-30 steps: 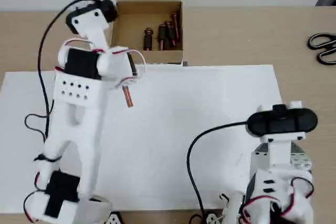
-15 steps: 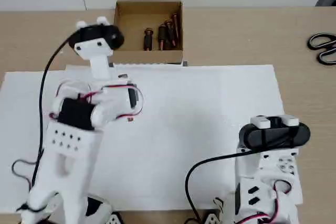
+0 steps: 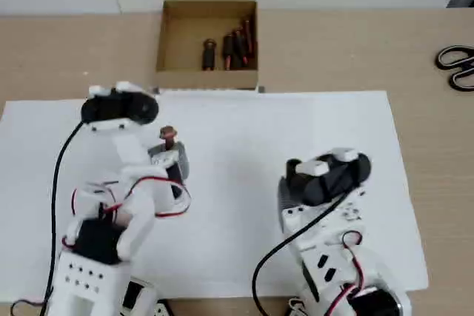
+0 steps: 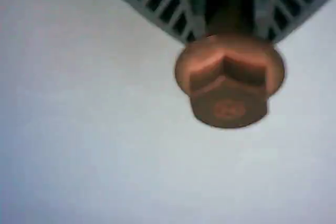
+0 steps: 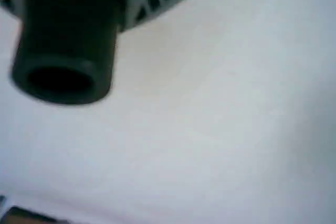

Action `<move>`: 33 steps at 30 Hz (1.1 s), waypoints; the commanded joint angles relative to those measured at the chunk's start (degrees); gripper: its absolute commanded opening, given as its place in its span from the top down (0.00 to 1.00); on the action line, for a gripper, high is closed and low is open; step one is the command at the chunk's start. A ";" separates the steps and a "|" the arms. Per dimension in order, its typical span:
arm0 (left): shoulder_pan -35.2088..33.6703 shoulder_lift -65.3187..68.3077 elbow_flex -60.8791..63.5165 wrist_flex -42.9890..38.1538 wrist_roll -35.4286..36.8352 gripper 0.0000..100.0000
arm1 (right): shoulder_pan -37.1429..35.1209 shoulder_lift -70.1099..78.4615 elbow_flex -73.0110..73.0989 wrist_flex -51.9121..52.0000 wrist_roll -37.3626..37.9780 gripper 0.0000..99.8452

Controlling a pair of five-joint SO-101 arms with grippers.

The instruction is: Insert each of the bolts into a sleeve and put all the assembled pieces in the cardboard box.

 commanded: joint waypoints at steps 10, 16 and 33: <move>0.09 -36.40 22.64 -13.36 0.09 1.00 | -15.25 -0.31 10.73 -15.69 -0.09 1.00; 0.09 -36.92 23.08 -14.51 5.19 1.00 | -20.53 -0.31 17.32 -24.22 4.92 1.00; 6.33 -36.84 21.32 -18.55 7.56 1.00 | -24.48 -0.31 25.76 -32.04 7.82 1.00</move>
